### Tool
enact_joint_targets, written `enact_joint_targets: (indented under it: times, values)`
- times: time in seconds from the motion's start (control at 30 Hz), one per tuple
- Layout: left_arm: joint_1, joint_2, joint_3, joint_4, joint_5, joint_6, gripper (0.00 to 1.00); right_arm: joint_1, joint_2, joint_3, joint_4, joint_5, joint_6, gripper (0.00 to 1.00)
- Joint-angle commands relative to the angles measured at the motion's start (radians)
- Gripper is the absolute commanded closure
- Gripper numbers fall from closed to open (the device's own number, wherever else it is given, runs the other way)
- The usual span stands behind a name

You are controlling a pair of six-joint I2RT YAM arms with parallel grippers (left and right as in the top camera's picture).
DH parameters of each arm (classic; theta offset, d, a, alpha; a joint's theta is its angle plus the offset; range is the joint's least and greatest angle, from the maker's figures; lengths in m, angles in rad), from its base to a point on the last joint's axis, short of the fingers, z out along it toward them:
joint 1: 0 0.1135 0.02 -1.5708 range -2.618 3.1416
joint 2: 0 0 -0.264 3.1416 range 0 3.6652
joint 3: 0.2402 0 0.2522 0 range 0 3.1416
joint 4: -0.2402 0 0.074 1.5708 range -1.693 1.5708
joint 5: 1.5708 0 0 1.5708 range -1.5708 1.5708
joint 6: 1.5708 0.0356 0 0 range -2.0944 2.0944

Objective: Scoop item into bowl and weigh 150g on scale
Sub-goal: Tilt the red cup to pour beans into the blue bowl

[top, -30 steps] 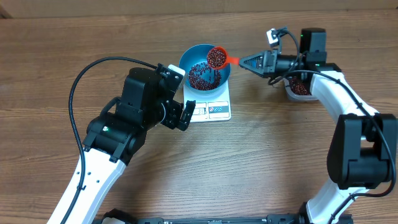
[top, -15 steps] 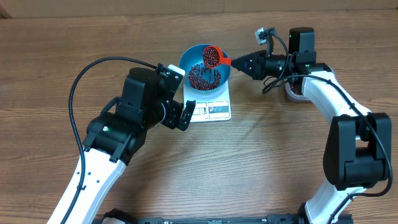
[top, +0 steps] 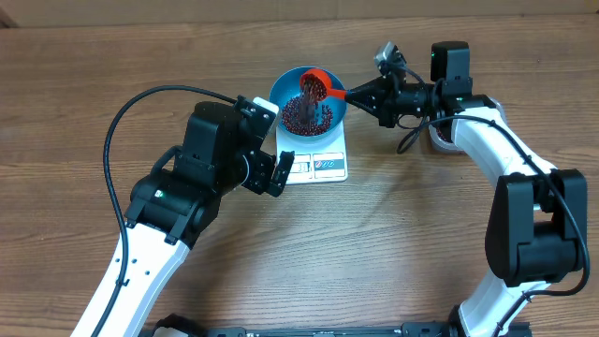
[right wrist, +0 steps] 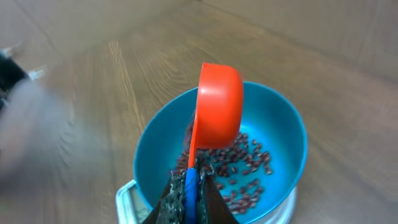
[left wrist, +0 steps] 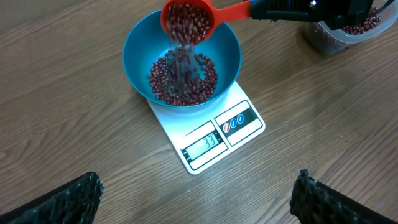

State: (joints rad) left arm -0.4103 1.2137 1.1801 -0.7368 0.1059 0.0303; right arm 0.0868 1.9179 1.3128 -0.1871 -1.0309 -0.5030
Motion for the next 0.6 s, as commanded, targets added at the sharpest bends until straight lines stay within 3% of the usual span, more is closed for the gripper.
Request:
enact_joint_targets:
  times: [0.0, 0.3, 0.57]
  values:
    - [0.004, 0.008, 0.000, 0.000, 0.018, 0.019, 0.00, 0.004, -0.039, 0.029, 0.006, 0.011, -0.205, 0.96]
    - [0.004, 0.008, 0.000, 0.000, 0.018, 0.019, 0.00, 0.004, -0.039, 0.029, 0.007, 0.117, -0.509, 0.96]
    - [0.004, 0.008, 0.000, 0.000, 0.018, 0.019, 0.00, 0.004, -0.039, 0.029, 0.014, 0.140, -0.580, 0.96]
